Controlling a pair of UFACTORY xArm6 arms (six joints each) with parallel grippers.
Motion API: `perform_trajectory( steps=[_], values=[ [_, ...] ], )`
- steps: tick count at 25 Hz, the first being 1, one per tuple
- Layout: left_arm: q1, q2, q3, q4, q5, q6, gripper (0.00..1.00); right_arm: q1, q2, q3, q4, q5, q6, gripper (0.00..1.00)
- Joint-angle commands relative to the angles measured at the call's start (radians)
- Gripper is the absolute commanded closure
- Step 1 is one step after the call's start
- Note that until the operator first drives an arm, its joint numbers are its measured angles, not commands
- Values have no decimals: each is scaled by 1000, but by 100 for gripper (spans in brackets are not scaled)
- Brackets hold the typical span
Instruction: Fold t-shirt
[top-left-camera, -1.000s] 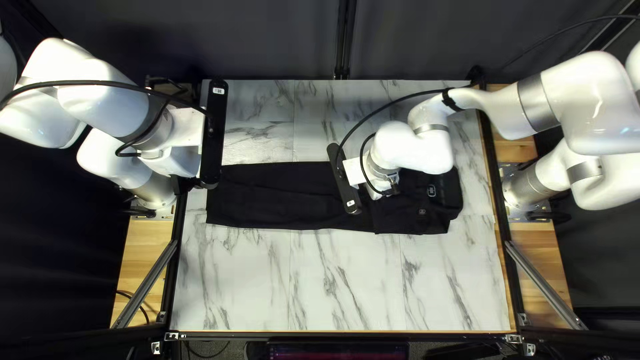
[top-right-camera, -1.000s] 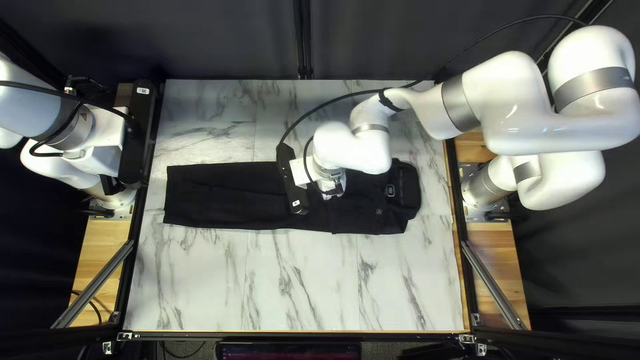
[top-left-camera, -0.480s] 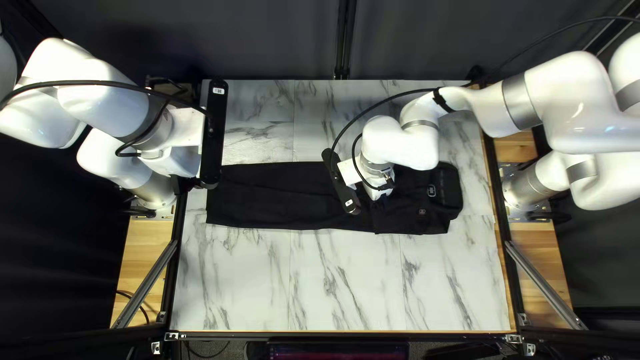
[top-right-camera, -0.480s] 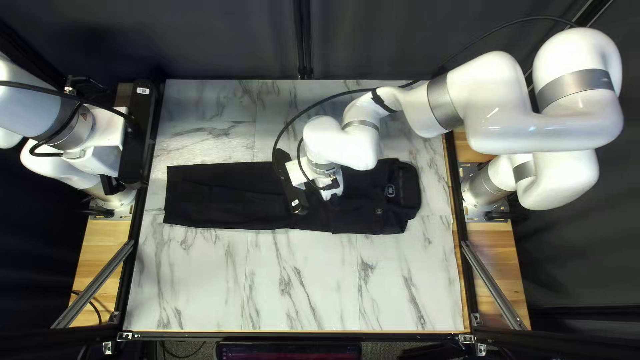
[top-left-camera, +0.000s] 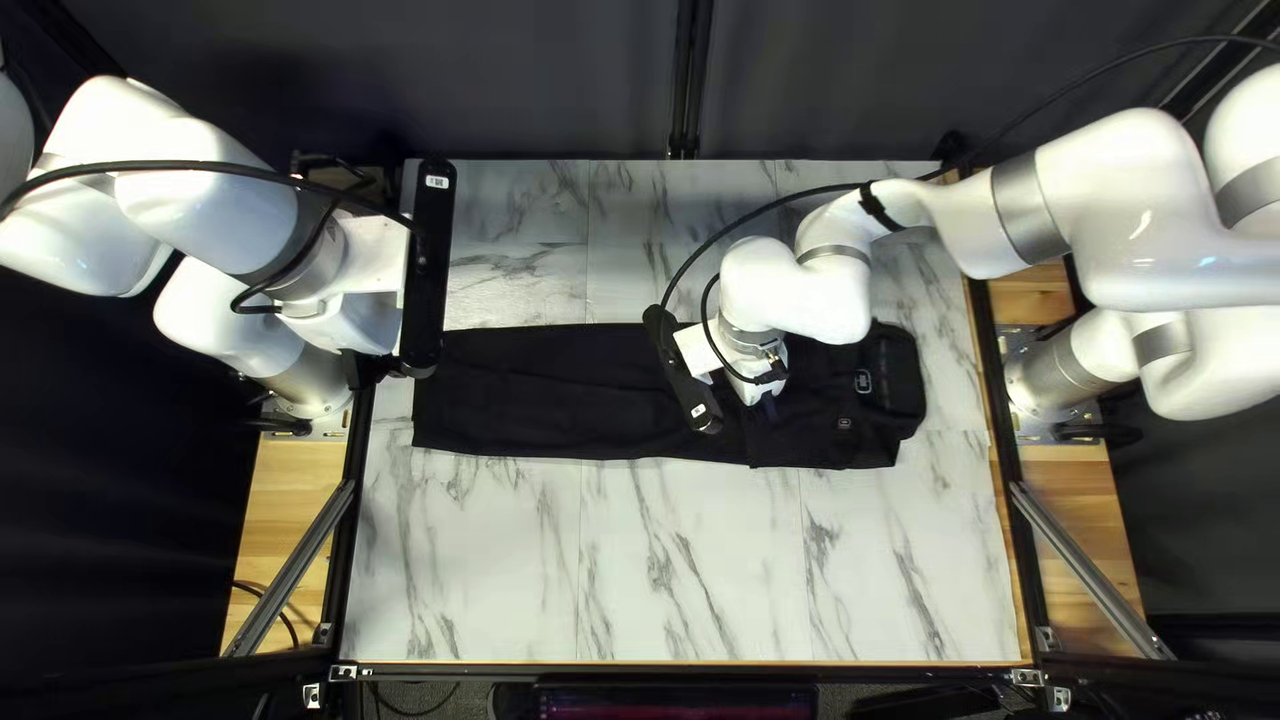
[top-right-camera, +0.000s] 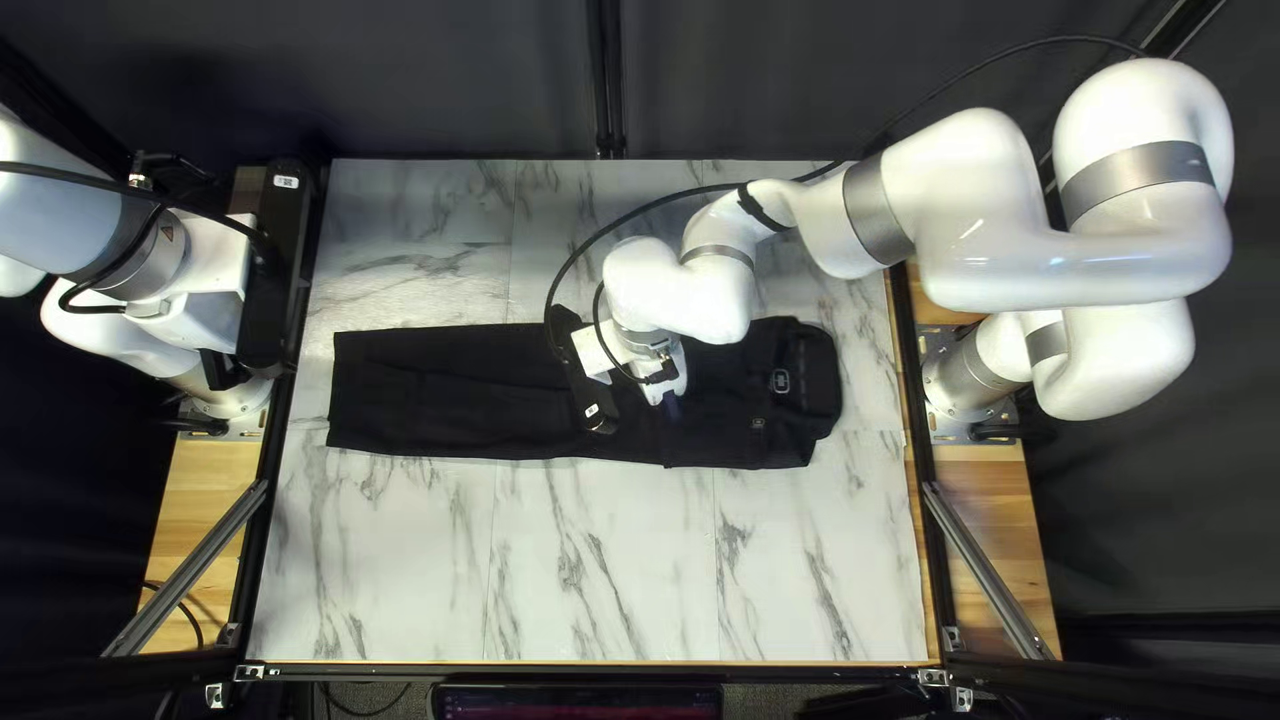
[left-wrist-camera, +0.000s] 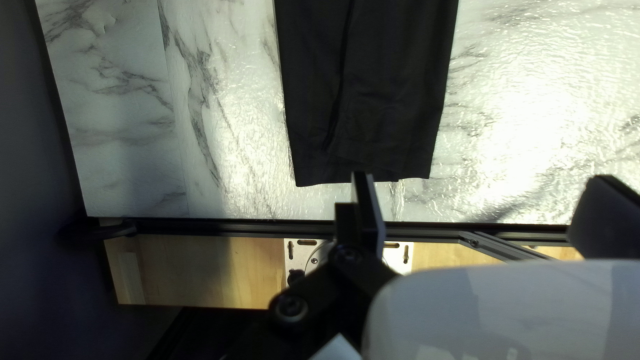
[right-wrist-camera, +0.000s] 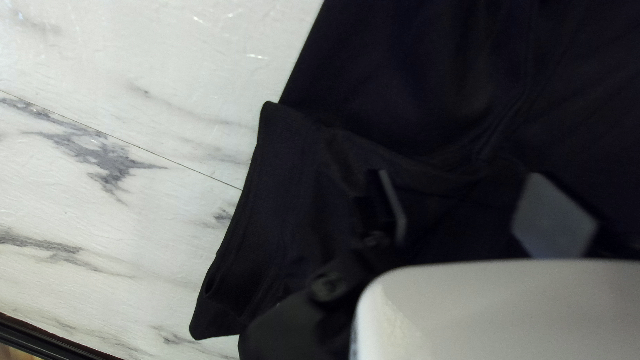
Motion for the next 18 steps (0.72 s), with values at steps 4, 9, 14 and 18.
perform_trajectory(
  steps=[4, 9, 14, 18],
  values=[
    [0, 0, 0, 0, 0, 0, 0, -16, -11, -30, -22, 38, 8, 96],
    [0, 0, 0, 0, 0, 0, 0, -57, 5, -21, -8, 21, -52, 73],
    [0, 0, 0, 0, 0, 0, 0, -80, 3, 2, 5, -14, -80, 0],
    [0, 0, 0, 0, 0, 0, 0, -38, -98, 92, -43, -77, 30, 0]
  ],
)
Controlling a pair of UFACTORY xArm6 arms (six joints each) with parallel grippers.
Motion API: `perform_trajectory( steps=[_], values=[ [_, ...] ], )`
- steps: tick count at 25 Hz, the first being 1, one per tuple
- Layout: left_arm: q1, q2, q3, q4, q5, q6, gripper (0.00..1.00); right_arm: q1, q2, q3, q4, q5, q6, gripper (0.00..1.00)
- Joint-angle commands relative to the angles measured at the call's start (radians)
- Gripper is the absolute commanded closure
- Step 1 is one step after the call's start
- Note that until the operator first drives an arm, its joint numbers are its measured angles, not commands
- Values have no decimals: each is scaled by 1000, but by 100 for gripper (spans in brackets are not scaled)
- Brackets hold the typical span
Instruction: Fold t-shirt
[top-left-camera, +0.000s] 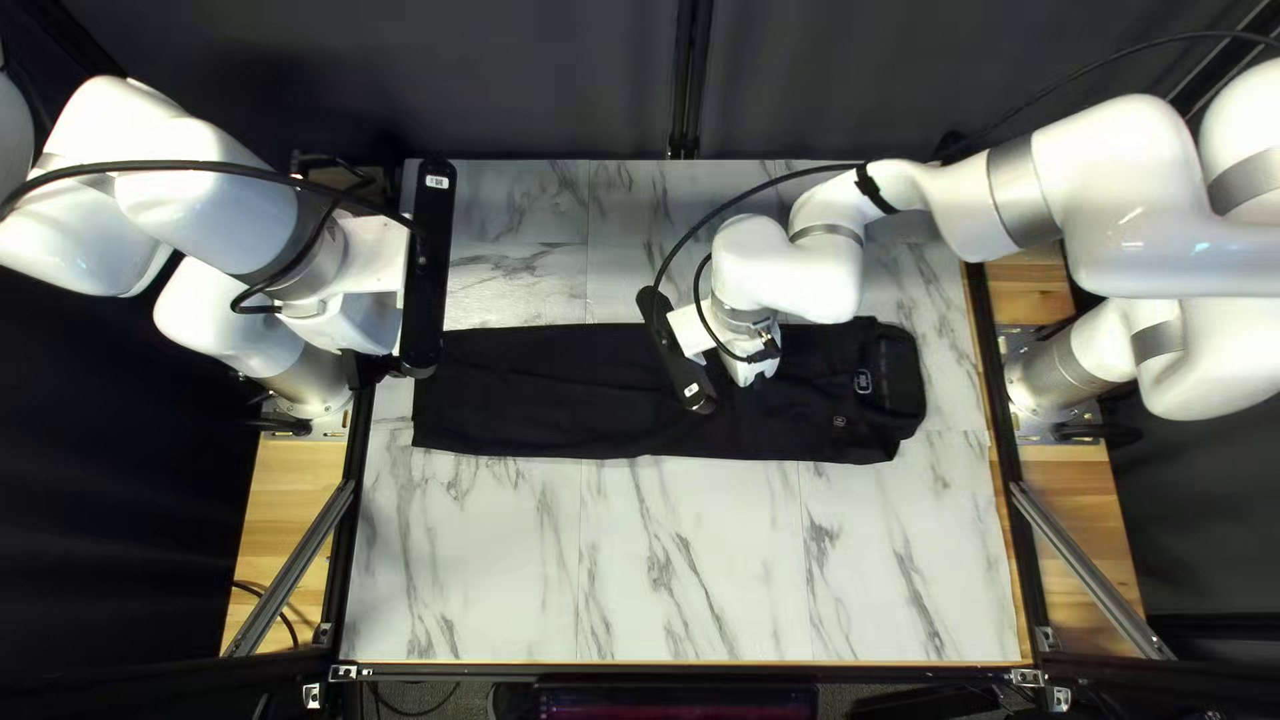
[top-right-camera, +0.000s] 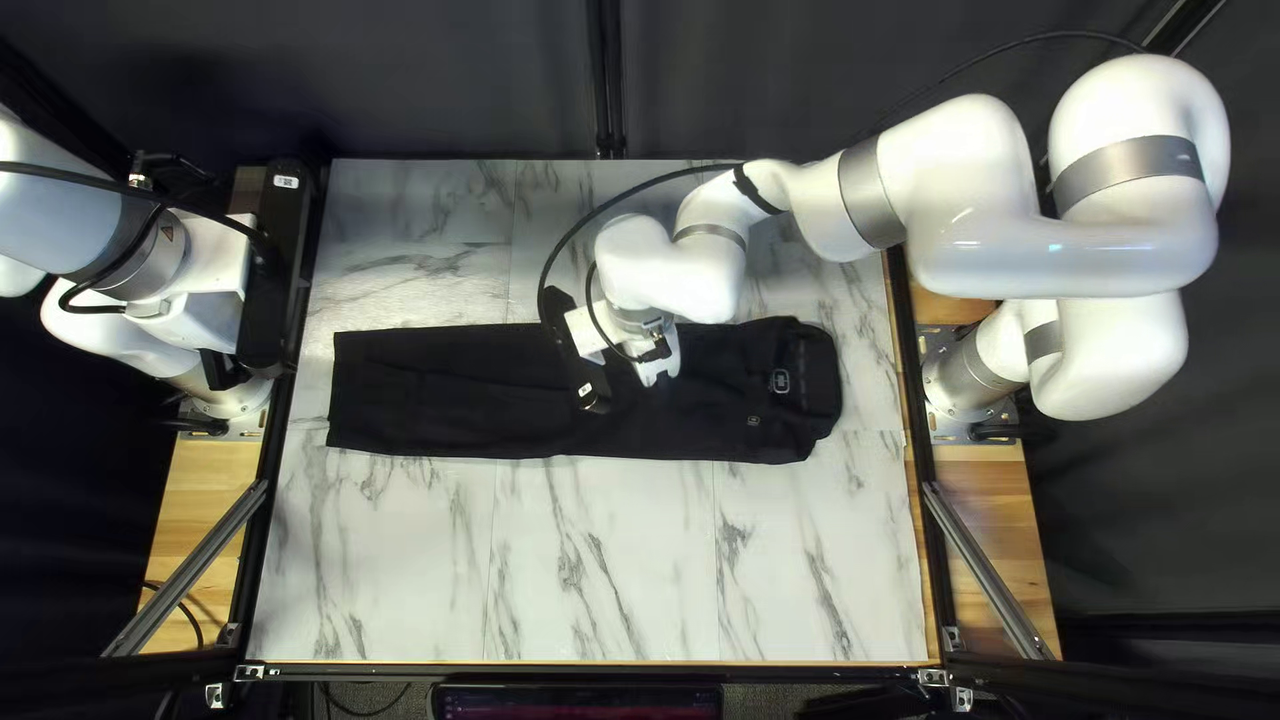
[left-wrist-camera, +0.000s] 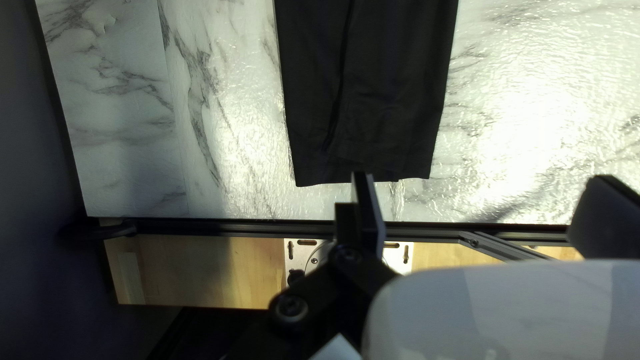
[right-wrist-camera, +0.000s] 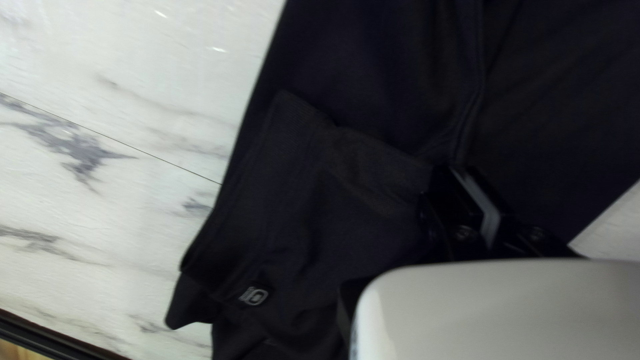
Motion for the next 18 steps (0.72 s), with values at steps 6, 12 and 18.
perform_trajectory(
  steps=[6, 12, 18],
  values=[
    [0, 0, 0, 0, 0, 0, 0, 167, -240, 229, -250, -91, 445, 0],
    [0, 0, 0, 0, 0, 0, 0, 253, -346, 396, -389, -104, 707, 0],
    [0, 0, 0, 0, 0, 0, 0, 257, -397, 494, -502, -137, 851, 0]
  ],
)
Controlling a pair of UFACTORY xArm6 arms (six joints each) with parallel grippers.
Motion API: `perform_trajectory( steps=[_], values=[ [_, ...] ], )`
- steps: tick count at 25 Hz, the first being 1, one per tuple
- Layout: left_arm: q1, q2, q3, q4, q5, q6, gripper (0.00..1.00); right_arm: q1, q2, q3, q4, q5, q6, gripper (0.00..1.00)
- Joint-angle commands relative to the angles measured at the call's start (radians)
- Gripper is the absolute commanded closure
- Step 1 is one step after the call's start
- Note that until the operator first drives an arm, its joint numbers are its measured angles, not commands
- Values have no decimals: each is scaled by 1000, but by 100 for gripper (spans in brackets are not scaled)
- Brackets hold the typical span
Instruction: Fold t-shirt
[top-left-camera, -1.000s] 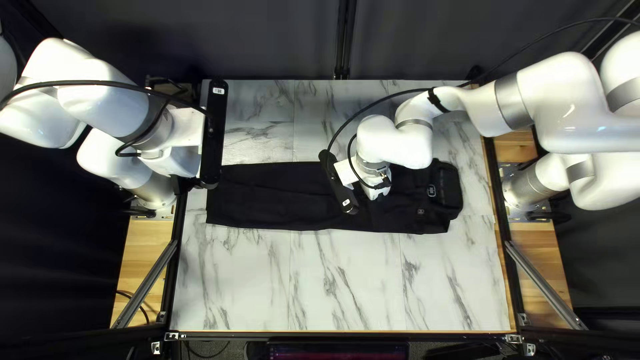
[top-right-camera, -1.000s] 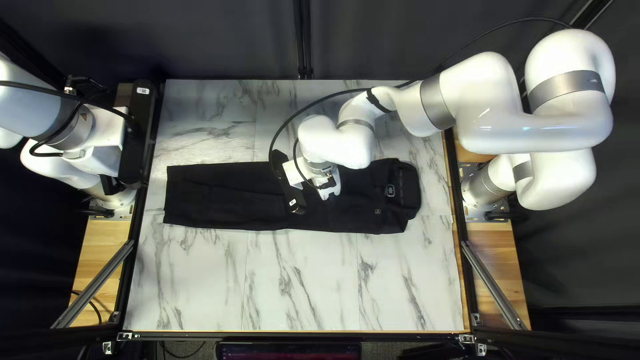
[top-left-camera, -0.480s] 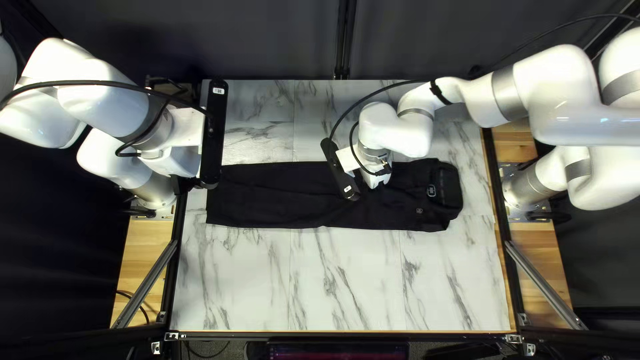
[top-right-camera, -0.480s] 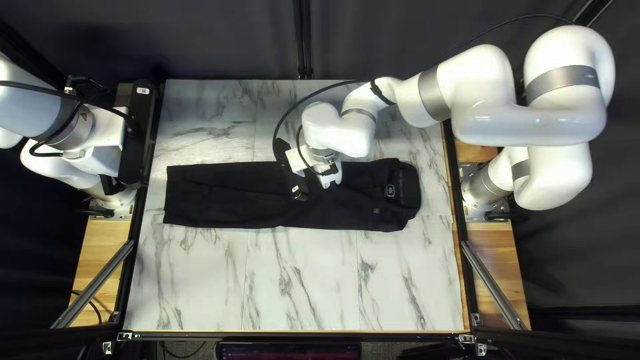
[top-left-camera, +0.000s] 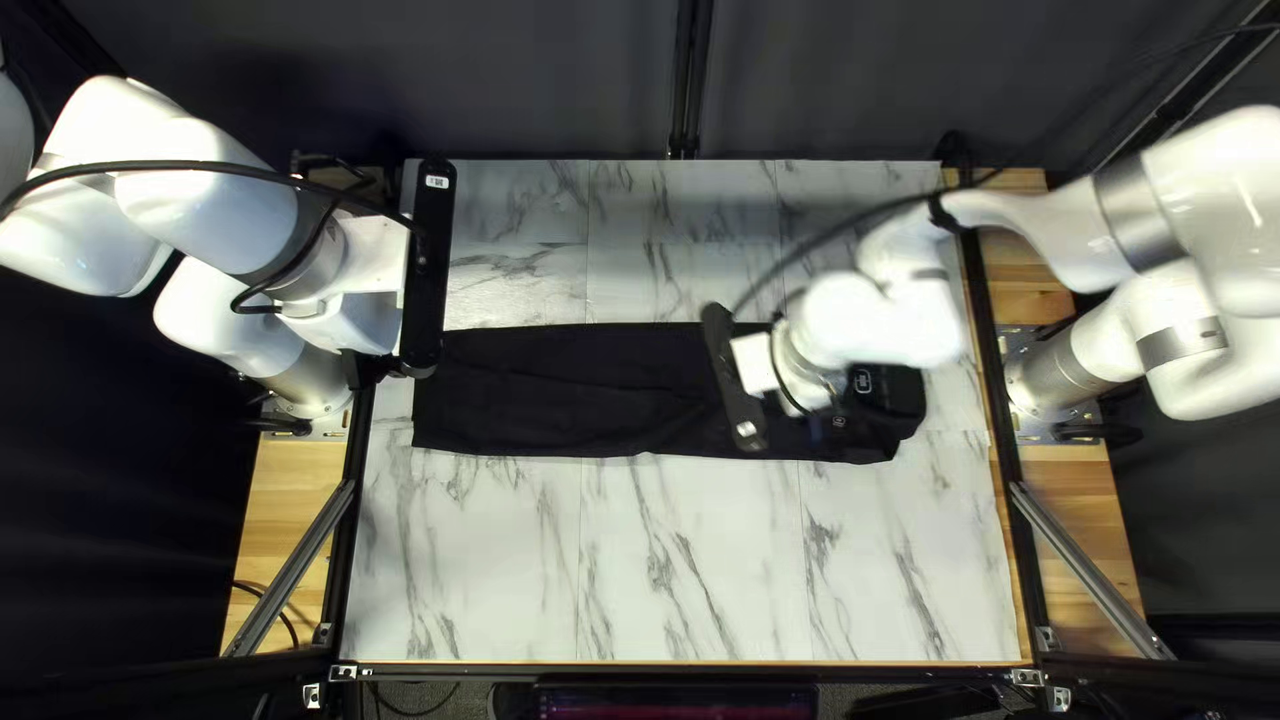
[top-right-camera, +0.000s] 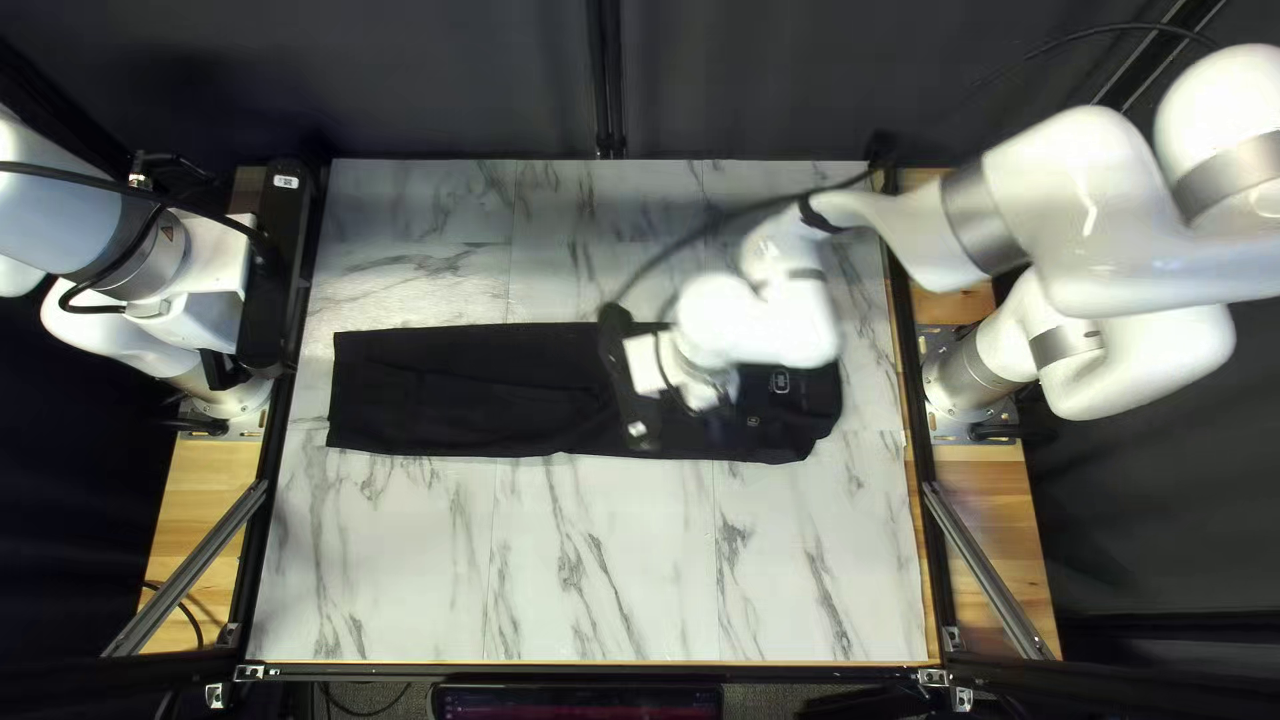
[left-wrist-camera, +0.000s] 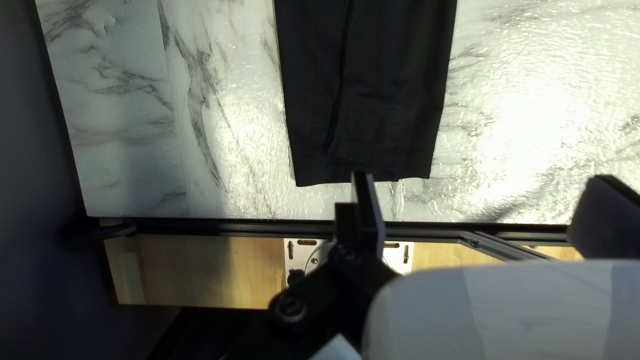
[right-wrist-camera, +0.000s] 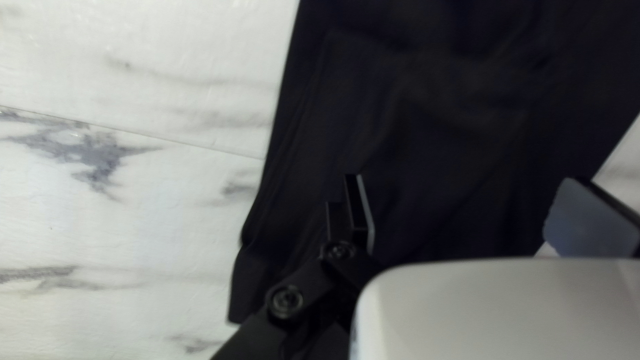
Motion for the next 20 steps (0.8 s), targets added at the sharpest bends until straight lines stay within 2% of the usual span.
perform_trajectory(
  steps=[1, 5, 10, 13, 18, 20],
  values=[
    [0, 0, 0, 0, 0, 0, 0, 0, -27, 59, -90, -29, 103, 0],
    [0, 0, 0, 0, 0, 0, 0, -26, -19, 94, -161, -60, 163, 0],
    [0, 0, 0, 0, 0, 0, 0, -97, -14, 84, -184, -33, 134, 0],
    [0, 0, 0, 0, 0, 0, 0, -110, -18, 65, -180, -12, 118, 0],
    [0, 0, 0, 0, 0, 0, 0, -69, -147, 11, -132, 129, 76, 0],
    [0, 0, 0, 0, 0, 0, 0, -70, -222, -15, -92, 199, 23, 0]
  ],
)
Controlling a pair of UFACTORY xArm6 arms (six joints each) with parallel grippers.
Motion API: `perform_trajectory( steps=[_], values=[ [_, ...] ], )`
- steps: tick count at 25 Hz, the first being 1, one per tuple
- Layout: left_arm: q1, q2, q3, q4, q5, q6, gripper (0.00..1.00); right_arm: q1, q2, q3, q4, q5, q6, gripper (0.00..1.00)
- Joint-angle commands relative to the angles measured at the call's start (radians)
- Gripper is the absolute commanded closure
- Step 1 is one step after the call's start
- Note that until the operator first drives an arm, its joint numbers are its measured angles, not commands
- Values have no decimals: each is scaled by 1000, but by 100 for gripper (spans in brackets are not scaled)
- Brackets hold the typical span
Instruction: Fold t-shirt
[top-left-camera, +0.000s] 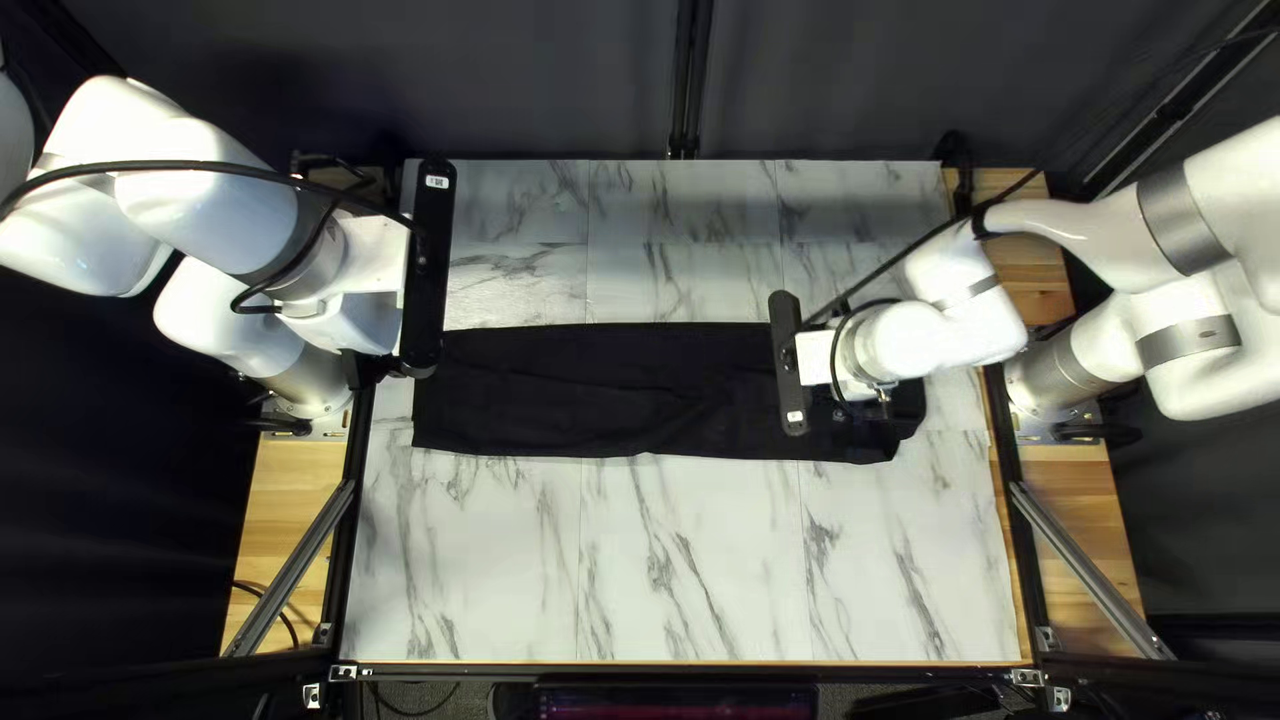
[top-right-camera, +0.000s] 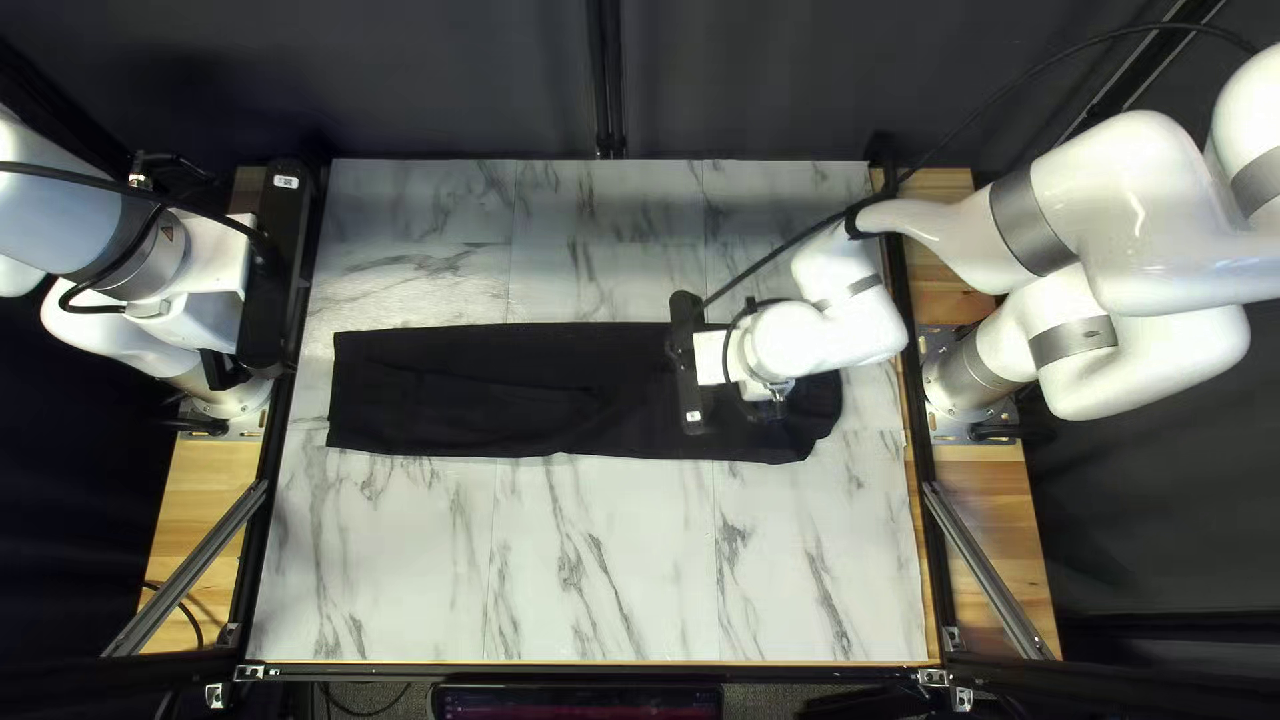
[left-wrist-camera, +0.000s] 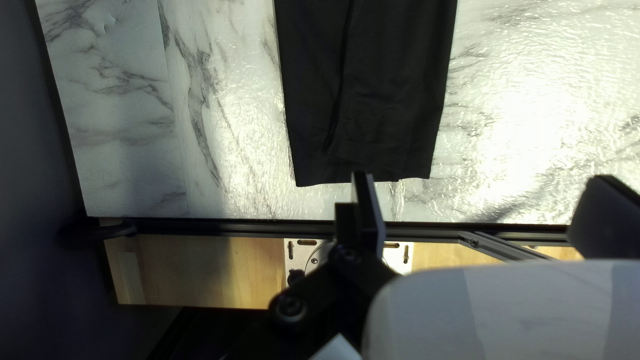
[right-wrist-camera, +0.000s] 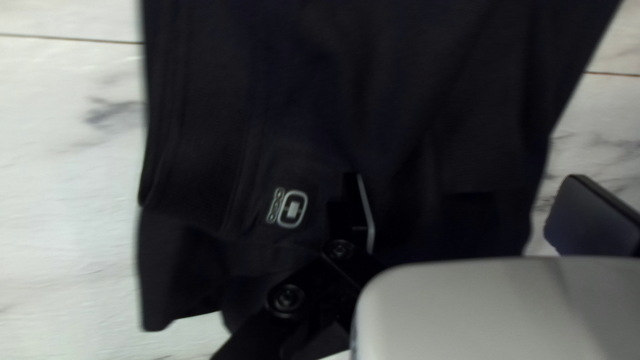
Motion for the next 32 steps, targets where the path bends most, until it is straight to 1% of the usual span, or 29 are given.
perform_trajectory(
  steps=[1, 2, 3, 5, 6, 7, 8, 10, 11, 12, 13, 15, 16, 17, 20, 23, 32],
  values=[
    [0, 0, 0, 0, 0, 0, 0, 4, -138, -54, 74, 141, -92, 0],
    [0, 0, 0, 0, 0, 0, 0, -12, -194, -73, 108, 200, -135, 0],
    [0, 0, 0, 0, 0, 0, 0, -19, -211, -78, 120, 218, -149, 0],
    [0, 0, 0, 0, 0, 0, 0, -61, -320, -117, 175, 347, -219, 0],
    [0, 0, 0, 0, 0, 0, 0, -70, -344, -128, 186, 378, -230, 0],
    [0, 0, 0, 0, 0, 0, 0, -82, -387, -163, 204, 449, -245, 0],
    [0, 0, 0, 0, 0, 0, 0, -86, -407, -183, 211, 486, -250, 0],
    [0, 0, 0, 0, 0, 0, 0, -97, -451, -259, 226, 598, -259, 0],
    [0, 0, 0, 0, 0, 0, 0, -99, -457, -276, 228, 620, -259, 0],
    [0, 0, 0, 0, 0, 0, 0, -109, -469, -332, 233, 689, -268, 0],
    [0, 0, 0, 0, 0, 0, 0, -114, -471, -353, 235, 712, -270, 0],
    [0, 0, 0, 0, 0, 0, 0, -126, -467, -447, 242, 798, -280, 0],
    [0, 0, 0, 0, 0, 0, 0, -127, -465, -476, 244, 821, -280, 0],
    [0, 0, 0, 0, 0, 0, 0, -126, -459, -529, 247, 865, -276, 0],
    [0, 0, 0, 0, 0, 0, 0, -122, -454, -627, 250, 949, -249, 0],
    [0, 0, 0, 0, 0, 0, 0, -124, -480, -673, 257, 993, -218, 0],
    [0, 0, 0, 0, 0, 0, 0, -124, -480, -673, 257, 993, -218, 0]
  ],
)
